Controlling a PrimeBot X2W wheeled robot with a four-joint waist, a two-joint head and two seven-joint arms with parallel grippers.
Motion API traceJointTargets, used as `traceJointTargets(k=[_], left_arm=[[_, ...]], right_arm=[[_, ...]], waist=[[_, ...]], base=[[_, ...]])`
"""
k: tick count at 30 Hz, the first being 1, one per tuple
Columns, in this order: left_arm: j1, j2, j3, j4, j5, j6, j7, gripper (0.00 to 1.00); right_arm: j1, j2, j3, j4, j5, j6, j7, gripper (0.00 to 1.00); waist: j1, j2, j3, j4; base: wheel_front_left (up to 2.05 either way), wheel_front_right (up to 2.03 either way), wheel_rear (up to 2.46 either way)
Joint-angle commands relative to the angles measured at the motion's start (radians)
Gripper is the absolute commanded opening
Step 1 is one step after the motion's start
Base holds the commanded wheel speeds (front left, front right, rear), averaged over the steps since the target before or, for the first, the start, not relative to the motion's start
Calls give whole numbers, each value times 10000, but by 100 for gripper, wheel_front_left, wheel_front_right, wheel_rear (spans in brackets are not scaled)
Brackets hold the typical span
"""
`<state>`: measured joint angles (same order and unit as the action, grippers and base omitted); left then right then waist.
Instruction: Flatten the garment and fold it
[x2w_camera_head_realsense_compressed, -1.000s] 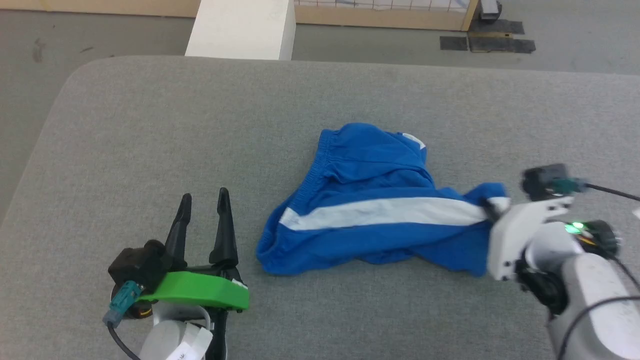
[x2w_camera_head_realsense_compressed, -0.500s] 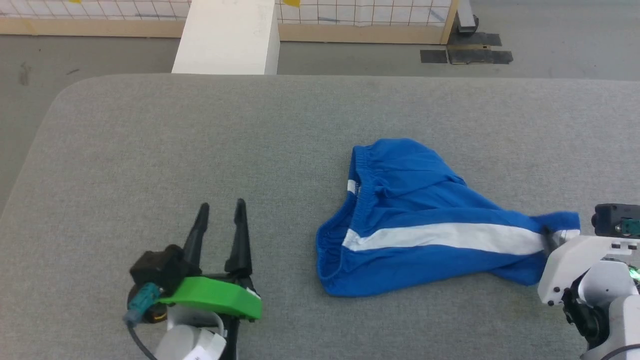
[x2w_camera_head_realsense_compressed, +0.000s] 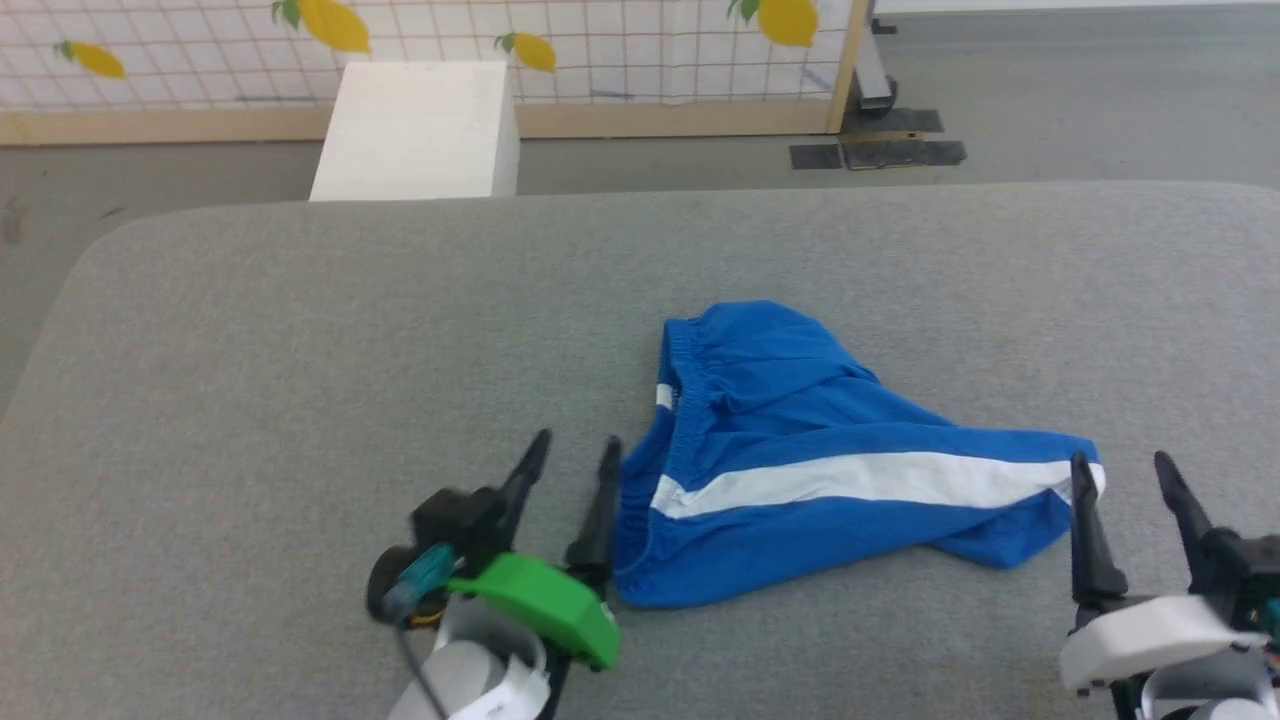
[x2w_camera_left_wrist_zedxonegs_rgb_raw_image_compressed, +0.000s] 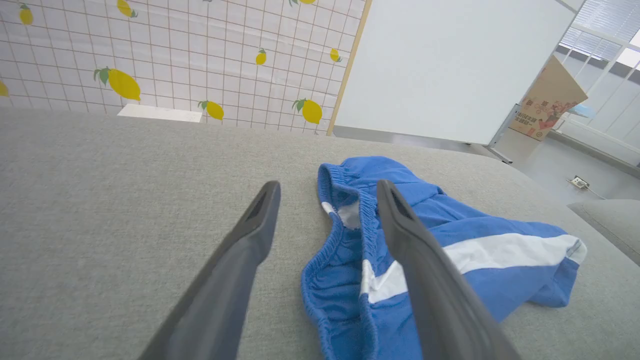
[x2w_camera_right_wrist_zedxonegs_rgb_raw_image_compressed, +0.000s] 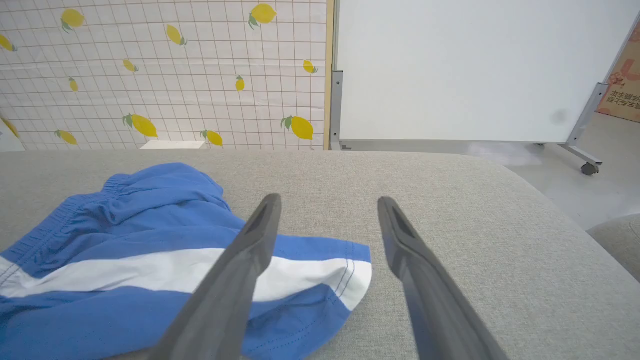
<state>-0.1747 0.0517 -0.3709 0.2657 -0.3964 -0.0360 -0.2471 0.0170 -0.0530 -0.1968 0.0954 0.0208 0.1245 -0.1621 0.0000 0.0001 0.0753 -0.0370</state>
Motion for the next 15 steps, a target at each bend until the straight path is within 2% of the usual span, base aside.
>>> traceJointTargets(k=[1,6,15], left_arm=[[-391,-14,-211,191,-1,-21,171,100],[-1244,-14,-1026,1021,-373,340,1421,100],[-2681,63,-1987,2439,-182,1276,4941,100]], right_arm=[[172,25,131,-18,95,62,-269,100],[319,26,548,112,225,62,-556,100],[130,27,909,265,501,62,-676,100]], waist=[[0,-1,-102,-193],[0,-1,-42,-443],[0,-1,102,-890]], base=[[0,0,0],[0,0,0],[0,0,0]])
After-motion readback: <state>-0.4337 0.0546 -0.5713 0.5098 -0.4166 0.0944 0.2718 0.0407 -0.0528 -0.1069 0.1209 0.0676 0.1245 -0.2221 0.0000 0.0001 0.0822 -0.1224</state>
